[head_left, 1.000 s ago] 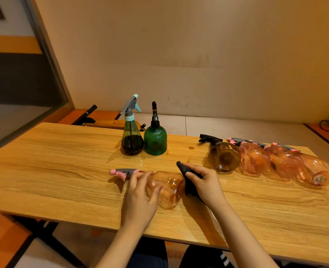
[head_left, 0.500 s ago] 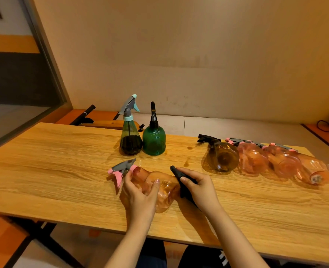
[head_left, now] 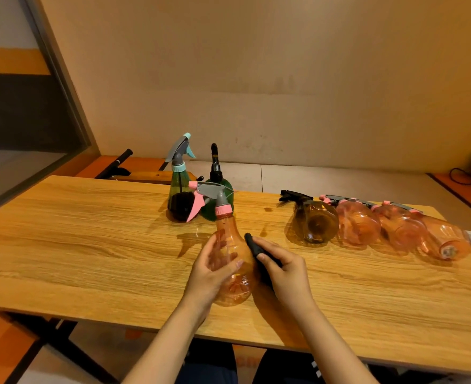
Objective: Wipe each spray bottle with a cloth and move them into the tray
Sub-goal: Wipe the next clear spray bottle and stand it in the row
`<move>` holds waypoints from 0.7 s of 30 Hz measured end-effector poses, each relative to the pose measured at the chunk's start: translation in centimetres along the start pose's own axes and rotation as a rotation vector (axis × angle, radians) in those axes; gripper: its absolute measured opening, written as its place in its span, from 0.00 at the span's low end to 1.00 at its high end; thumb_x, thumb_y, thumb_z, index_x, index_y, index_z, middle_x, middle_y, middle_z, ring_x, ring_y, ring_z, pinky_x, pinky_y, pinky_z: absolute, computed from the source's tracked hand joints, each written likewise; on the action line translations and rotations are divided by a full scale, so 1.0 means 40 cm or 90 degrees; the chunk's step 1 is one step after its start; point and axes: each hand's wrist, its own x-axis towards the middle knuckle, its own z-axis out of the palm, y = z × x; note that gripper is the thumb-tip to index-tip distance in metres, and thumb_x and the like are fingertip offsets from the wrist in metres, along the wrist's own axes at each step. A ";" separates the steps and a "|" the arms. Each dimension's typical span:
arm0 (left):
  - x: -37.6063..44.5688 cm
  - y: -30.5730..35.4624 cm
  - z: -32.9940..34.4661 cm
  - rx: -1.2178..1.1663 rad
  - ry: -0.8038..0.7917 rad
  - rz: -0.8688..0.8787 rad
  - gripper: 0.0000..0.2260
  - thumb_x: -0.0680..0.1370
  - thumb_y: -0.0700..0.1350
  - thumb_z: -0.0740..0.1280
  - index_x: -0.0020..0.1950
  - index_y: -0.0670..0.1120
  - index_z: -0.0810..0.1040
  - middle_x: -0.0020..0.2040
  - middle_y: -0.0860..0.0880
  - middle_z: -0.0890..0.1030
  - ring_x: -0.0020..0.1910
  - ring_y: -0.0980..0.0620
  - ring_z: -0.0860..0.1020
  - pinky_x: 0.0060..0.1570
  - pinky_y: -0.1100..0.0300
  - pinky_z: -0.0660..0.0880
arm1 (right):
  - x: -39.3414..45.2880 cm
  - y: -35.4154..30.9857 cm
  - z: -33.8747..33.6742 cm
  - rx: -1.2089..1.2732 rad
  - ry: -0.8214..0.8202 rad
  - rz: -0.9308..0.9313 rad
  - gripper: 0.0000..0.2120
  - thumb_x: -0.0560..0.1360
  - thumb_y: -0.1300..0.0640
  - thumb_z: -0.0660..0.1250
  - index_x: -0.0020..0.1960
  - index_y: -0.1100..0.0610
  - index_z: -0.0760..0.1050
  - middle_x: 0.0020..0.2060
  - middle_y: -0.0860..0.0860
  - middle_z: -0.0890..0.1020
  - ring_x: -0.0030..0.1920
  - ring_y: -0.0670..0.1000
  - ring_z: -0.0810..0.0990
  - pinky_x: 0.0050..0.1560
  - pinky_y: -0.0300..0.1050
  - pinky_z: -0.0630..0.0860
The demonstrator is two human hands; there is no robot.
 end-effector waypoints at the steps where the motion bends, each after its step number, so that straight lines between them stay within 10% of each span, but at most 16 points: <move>1: 0.003 0.001 0.000 0.011 -0.015 0.002 0.33 0.68 0.35 0.75 0.67 0.54 0.66 0.55 0.54 0.81 0.50 0.60 0.81 0.46 0.63 0.78 | 0.006 -0.003 -0.003 -0.036 0.022 -0.043 0.21 0.72 0.70 0.67 0.55 0.47 0.76 0.53 0.41 0.78 0.56 0.30 0.73 0.60 0.28 0.67; 8: 0.014 -0.008 0.004 0.101 -0.081 0.037 0.30 0.65 0.39 0.76 0.62 0.55 0.70 0.53 0.57 0.81 0.49 0.65 0.81 0.46 0.67 0.77 | 0.083 -0.050 -0.009 -0.362 0.021 -0.412 0.21 0.68 0.70 0.67 0.60 0.60 0.77 0.58 0.54 0.79 0.60 0.51 0.76 0.60 0.43 0.72; 21: 0.021 0.019 -0.029 0.192 -0.158 0.070 0.38 0.59 0.54 0.72 0.67 0.55 0.63 0.61 0.55 0.69 0.54 0.74 0.72 0.49 0.72 0.73 | 0.075 -0.027 0.009 -0.292 0.092 -0.314 0.20 0.67 0.68 0.66 0.59 0.61 0.78 0.57 0.55 0.80 0.57 0.46 0.76 0.61 0.35 0.69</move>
